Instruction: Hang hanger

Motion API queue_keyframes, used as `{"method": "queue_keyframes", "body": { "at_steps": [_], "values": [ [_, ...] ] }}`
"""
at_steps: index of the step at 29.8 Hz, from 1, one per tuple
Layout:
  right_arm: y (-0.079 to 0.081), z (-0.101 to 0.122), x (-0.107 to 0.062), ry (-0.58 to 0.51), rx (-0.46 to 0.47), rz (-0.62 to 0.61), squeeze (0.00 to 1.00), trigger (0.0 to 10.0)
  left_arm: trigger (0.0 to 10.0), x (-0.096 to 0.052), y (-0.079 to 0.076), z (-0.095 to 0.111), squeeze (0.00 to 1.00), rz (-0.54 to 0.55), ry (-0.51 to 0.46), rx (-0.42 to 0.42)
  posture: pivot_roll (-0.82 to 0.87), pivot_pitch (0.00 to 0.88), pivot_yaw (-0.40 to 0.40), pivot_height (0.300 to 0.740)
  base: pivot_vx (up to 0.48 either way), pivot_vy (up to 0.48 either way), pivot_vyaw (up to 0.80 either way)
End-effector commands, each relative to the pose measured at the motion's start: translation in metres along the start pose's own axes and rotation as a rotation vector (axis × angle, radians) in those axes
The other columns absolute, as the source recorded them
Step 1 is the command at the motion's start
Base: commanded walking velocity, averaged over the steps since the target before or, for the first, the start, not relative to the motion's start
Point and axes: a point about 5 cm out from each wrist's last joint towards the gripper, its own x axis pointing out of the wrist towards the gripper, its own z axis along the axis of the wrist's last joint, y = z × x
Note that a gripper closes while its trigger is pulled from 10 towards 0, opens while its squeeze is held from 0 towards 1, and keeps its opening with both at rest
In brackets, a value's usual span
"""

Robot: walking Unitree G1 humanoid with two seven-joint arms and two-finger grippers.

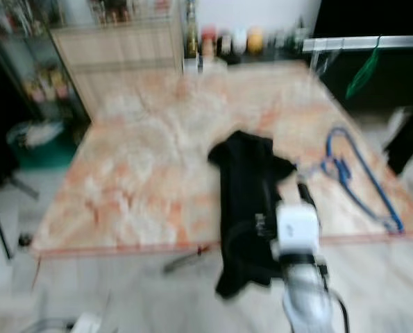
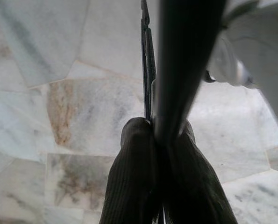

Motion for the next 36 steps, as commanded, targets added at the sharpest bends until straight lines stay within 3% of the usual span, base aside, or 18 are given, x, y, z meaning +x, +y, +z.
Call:
{"method": "queue_keyframes", "body": {
  "at_steps": [1,30,36],
  "values": [
    [0.0012,0.0012,0.0008,-0.005,0.004,0.002,0.00,10.0,10.0,0.0001,-0.0014,0.0050,0.00,-0.001,-0.009,0.004,0.01,0.000,0.053,0.740,-0.240,0.000,0.00],
    [-0.0037,-0.0028,0.0010,0.010,-0.012,-0.024,0.00,10.0,10.0,0.0000,-0.0011,0.0051,0.00,-0.003,-0.009,0.008,0.01,0.000,0.054,0.740,-0.239,0.000,0.00],
    [-0.0055,-0.0068,0.0003,0.027,-0.009,-0.031,0.00,10.0,10.0,0.0000,-0.0010,0.0053,0.00,-0.003,-0.009,0.007,0.01,0.000,0.053,0.740,-0.262,0.000,0.76]
  ]
}}
